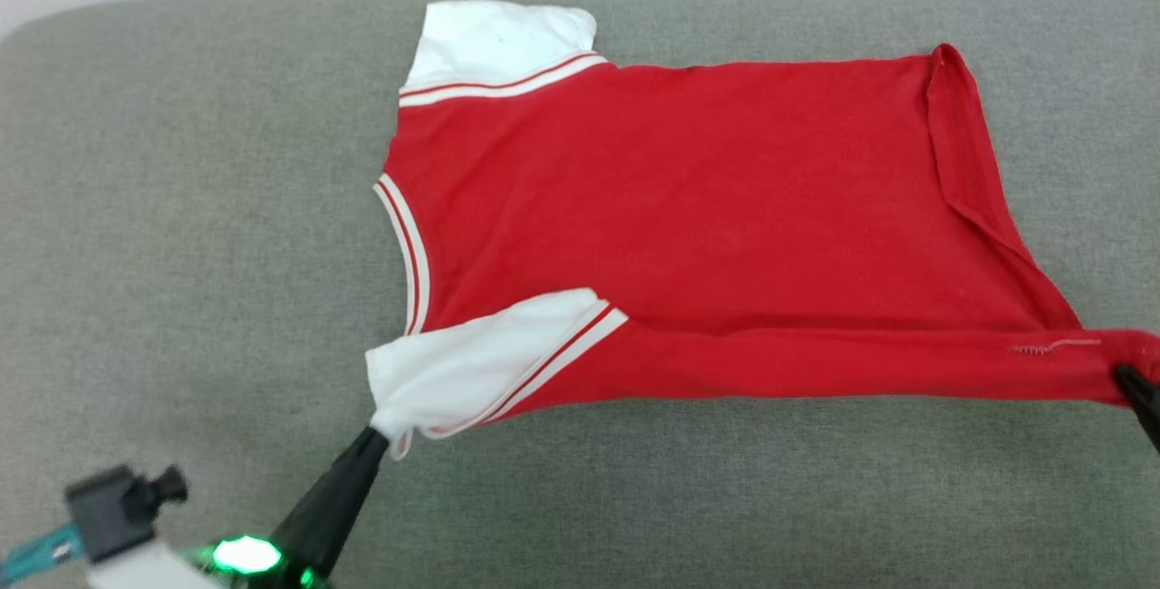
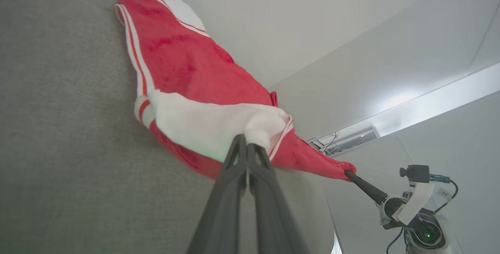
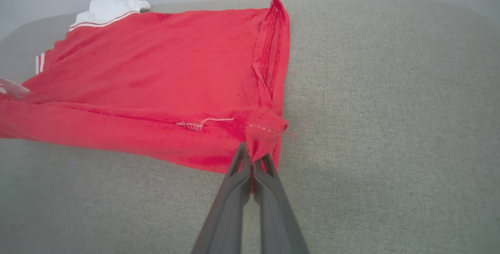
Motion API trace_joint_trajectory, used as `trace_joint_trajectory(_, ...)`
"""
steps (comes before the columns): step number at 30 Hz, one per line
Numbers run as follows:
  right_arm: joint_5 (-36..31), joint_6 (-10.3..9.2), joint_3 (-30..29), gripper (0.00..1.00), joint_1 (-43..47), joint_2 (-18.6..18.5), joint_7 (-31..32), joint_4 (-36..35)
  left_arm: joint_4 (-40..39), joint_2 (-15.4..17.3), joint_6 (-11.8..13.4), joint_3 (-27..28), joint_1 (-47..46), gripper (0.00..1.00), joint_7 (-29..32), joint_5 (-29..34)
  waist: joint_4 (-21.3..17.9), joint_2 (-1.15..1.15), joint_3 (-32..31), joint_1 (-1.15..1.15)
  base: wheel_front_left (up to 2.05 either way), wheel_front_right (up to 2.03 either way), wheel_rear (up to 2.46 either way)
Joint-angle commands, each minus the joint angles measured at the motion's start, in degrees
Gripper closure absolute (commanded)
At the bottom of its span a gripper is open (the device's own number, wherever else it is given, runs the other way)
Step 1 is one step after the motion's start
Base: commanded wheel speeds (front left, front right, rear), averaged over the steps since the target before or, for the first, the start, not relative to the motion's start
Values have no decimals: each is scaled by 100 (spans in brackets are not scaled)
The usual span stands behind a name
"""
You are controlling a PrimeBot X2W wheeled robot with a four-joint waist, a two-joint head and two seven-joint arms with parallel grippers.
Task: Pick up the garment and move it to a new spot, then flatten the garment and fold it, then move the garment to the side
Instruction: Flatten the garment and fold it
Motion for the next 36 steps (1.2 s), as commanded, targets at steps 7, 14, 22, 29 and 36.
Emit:
trace_joint_trajectory(7,-13,-3,285,100,-982,-292,-174,901,474,-328,15,-285,-1352,100,378,-119,149,0,-113,0,0,0,0)
trace_joint_trajectory(14,91,-3,797,100,-1957,-413,-359,2006,1394,-557,15,-457,-2198,100,655,-268,178,0,-95,0,0,0,0)
trace_joint_trajectory(22,-105,-2,1062,100,-2391,-488,-870,2955,2618,-989,15,-971,-2892,100,416,223,298,0,197,0,0,0,0)
trace_joint_trajectory(29,-234,-3,1112,100,-2710,-392,-1360,3522,3634,-1331,15,-1397,-3372,100,140,551,330,0,400,0,0,0,0)
trace_joint_trajectory(36,-326,-3,1284,100,-2950,-279,-1821,4112,4690,-1501,15,-1930,-3789,100,99,713,344,0,302,0,0,0,0)
